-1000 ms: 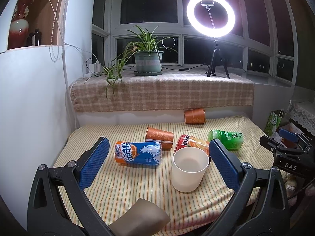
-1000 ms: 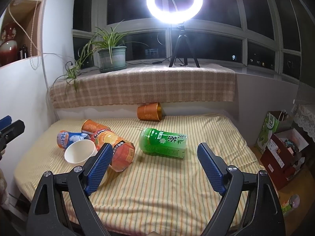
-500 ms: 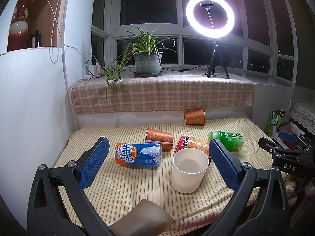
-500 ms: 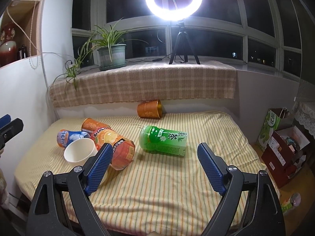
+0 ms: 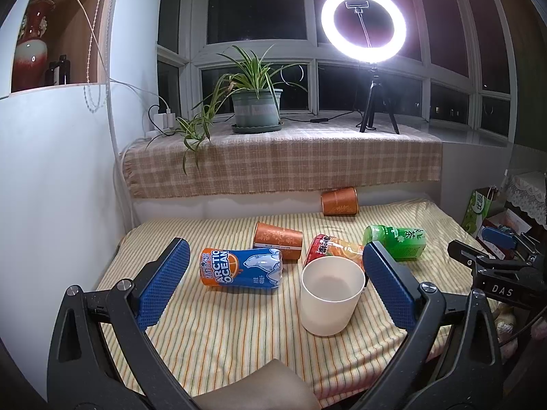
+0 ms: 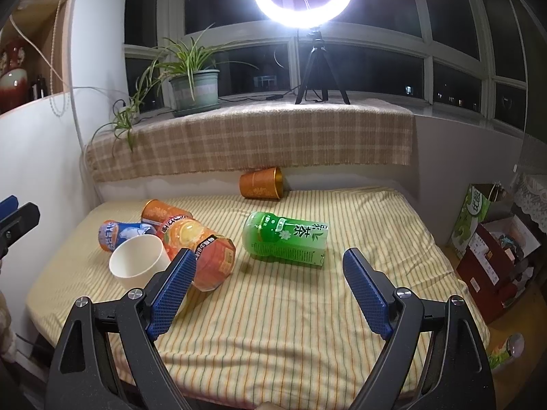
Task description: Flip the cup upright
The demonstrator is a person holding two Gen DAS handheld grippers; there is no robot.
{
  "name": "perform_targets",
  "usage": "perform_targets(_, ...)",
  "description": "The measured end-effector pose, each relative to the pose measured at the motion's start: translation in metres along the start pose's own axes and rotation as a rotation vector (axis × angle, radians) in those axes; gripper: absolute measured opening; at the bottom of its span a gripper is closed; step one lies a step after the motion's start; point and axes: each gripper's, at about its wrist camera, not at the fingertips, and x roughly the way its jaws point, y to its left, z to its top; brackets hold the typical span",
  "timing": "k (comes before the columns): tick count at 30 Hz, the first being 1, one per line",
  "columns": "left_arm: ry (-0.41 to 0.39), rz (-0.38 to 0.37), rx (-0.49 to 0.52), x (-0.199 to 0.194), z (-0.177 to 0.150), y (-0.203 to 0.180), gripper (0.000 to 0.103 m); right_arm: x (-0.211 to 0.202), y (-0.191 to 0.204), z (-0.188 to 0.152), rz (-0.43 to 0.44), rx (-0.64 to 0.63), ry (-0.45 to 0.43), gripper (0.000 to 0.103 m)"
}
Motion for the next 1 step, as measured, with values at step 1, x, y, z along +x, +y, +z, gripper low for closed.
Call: perform_targets(1, 0.0, 0.002, 0.001, 0.0009, -0.0002, 0.0007, 0.103, 0.0008, -0.0004, 0.0001, 0.001, 0.001, 0.002, 0.088)
